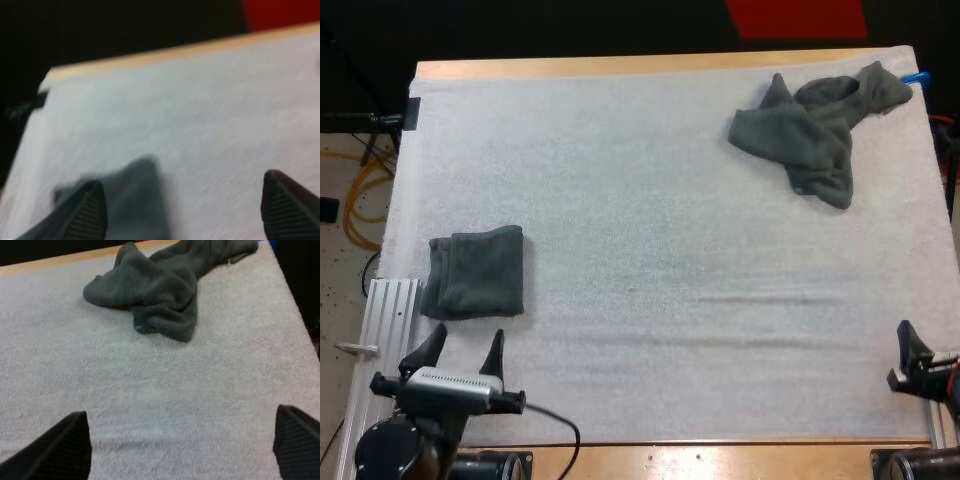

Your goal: Pick towel from pile fold and stack

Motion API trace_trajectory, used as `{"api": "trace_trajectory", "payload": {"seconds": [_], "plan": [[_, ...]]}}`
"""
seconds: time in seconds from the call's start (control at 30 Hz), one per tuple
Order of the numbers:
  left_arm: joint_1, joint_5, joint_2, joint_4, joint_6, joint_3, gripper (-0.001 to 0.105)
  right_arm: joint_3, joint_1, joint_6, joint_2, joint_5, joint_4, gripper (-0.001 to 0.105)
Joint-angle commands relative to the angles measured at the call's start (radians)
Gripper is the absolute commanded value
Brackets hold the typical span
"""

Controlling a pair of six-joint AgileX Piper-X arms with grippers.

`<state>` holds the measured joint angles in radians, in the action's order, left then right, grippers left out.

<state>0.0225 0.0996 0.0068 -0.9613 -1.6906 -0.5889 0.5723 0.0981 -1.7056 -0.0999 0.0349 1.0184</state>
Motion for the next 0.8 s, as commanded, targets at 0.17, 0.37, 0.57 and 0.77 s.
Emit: {"api": "trace_trajectory", "payload": {"seconds": [0.17,0.37,0.57,0.77], "plan": [[0.023,0.264,0.22,0.029,-0.019,-0.139,0.063,0.126,0.001,0.002,-0.206,-0.129,-0.065,0.072],[0.132,0.288,0.398,0.03,-0.019,-0.251,0.063,0.247,0.001,0.002,-0.416,-0.349,-0.065,0.072],[0.217,0.298,0.505,0.03,-0.02,-0.29,0.063,0.286,0.001,0.003,-0.602,-0.334,-0.171,0.072],[0.227,0.302,0.537,0.032,-0.032,-0.29,0.063,0.286,0.001,0.035,-0.868,-0.239,-0.419,0.072]]}}
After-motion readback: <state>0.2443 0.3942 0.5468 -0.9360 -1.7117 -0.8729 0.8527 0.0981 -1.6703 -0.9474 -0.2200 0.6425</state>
